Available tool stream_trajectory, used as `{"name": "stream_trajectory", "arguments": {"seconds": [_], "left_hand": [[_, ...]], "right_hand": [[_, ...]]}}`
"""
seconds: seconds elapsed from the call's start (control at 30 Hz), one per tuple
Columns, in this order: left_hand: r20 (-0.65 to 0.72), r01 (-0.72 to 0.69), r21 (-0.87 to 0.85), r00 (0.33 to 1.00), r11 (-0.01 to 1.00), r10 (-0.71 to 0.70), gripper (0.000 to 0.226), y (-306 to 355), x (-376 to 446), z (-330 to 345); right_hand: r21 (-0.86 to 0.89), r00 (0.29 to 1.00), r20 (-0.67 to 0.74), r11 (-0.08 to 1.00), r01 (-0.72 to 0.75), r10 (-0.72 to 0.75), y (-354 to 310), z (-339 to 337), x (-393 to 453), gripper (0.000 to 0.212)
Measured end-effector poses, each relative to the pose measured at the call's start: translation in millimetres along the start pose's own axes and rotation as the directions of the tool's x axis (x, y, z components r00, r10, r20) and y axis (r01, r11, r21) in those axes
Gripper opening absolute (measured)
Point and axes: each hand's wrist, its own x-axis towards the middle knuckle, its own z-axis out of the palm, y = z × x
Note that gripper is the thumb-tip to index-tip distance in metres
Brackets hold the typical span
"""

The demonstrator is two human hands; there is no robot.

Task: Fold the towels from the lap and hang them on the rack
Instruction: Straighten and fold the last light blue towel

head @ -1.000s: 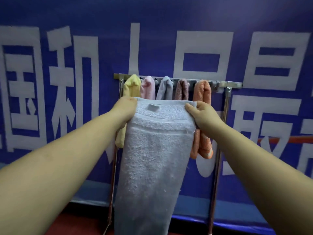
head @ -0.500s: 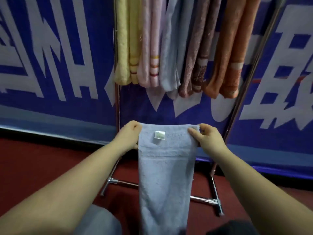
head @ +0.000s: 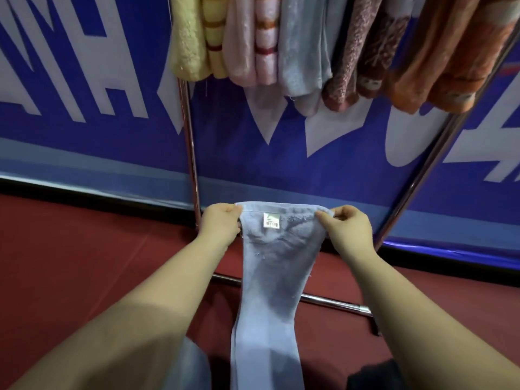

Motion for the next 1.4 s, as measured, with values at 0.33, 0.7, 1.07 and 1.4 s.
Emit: {"name": "stream_trajectory", "arguments": {"seconds": [0.33,0.7,1.07,1.4], "left_hand": [[0.050,0.126,-0.312,0.992,0.942,-0.116,0.019,0.6,-18.4,28.0],[0.065,-0.147,-0.086,0.986,0.985,0.152,0.018,-7.6,-36.2,37.3],[0.196,-0.300,-0.051,0.932,0.953,0.304,0.018,-0.8,-38.9,21.9],[0.308,-0.567,-0.024,0.779,0.823,0.546,0.013,73.1,-77.6,-14.2]], "right_hand": [[0.160,0.992,0.114,0.985,-0.065,0.047,-15.0,34.7,-23.1,0.019],[0.297,0.939,0.334,0.955,-0.019,-0.085,-20.2,38.1,-53.8,0.020],[0.146,0.976,0.190,0.986,0.082,-0.110,-19.8,7.7,-50.0,0.030],[0.394,0.799,0.513,0.913,0.106,-0.314,-77.3,-45.9,-62.6,0.017]]}}
